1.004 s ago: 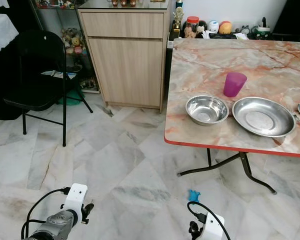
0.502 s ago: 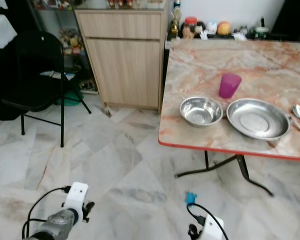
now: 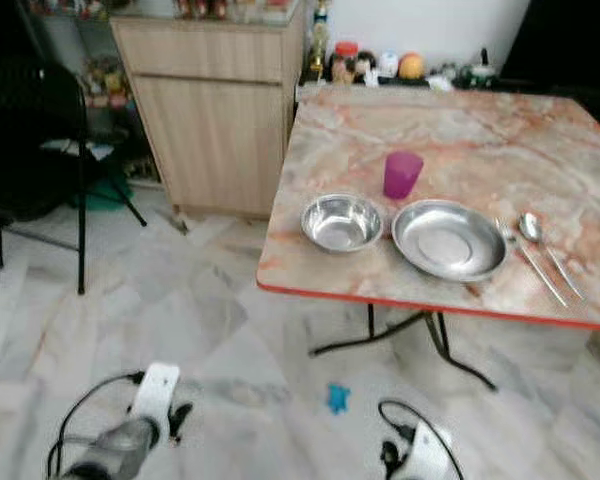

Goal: Setting the table

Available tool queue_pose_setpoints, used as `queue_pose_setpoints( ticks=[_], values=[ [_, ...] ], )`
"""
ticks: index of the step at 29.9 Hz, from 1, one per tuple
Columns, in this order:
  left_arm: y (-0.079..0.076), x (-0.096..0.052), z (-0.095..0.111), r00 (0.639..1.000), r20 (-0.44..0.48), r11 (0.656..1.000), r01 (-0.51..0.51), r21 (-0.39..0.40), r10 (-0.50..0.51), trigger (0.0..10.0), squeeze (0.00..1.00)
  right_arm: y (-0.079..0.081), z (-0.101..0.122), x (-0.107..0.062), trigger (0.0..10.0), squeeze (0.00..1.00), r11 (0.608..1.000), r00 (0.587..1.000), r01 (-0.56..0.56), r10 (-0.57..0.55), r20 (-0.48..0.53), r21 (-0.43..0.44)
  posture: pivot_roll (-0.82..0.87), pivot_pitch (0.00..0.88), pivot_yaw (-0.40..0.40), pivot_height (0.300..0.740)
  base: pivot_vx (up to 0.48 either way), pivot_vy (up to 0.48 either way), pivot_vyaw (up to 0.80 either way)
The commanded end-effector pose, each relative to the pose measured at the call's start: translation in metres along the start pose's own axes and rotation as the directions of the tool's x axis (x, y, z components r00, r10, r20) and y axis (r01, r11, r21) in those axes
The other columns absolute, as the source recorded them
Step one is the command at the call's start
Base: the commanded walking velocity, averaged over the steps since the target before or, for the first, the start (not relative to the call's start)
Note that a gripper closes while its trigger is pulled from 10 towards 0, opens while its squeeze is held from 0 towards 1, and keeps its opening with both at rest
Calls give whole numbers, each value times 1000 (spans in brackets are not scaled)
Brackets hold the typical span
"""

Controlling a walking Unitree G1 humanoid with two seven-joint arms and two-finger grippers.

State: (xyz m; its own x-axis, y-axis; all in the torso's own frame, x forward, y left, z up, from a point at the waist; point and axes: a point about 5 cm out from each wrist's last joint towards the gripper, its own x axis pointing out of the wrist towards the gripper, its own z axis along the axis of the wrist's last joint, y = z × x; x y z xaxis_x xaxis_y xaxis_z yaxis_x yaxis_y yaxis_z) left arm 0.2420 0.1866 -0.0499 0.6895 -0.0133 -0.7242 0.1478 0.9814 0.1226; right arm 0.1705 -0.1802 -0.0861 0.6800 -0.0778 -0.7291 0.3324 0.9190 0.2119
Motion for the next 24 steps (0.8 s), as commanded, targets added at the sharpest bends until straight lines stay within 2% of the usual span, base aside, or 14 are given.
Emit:
queue_pose_setpoints(
  ticks=[1, 9, 18, 24],
  values=[
    [-4, 1, 1, 1000, -2, 1000, 4, -12, -4, 10000, 0, -5, 2, -1, 10000, 0, 1000, 1000, 12, -12, 14, -9, -32, 10, -14, 740, 0, 0, 0],
    [-4, 1, 0, 1000, -3, 1000, 4, -15, -4, 10000, 0, -7, 3, -2, 10000, 0, 1000, 999, 13, -13, 38, 3, -37, 13, -14, 740, 0, 0, 0],
    [-5, 1, 0, 1000, -3, 1000, 6, -13, -6, 10000, 0, -9, -3, -3, 10000, 0, 1000, 1000, 22, -22, 8, 3, -34, 17, -16, 740, 0, 0, 0],
    [-5, 0, -1, 1000, -1, 1000, 7, -19, -7, 10000, 0, -5, -4, -3, 10000, 0, 1000, 1000, 11, -11, -3, 1, -33, 20, -16, 740, 0, 0, -604]
  ],
)
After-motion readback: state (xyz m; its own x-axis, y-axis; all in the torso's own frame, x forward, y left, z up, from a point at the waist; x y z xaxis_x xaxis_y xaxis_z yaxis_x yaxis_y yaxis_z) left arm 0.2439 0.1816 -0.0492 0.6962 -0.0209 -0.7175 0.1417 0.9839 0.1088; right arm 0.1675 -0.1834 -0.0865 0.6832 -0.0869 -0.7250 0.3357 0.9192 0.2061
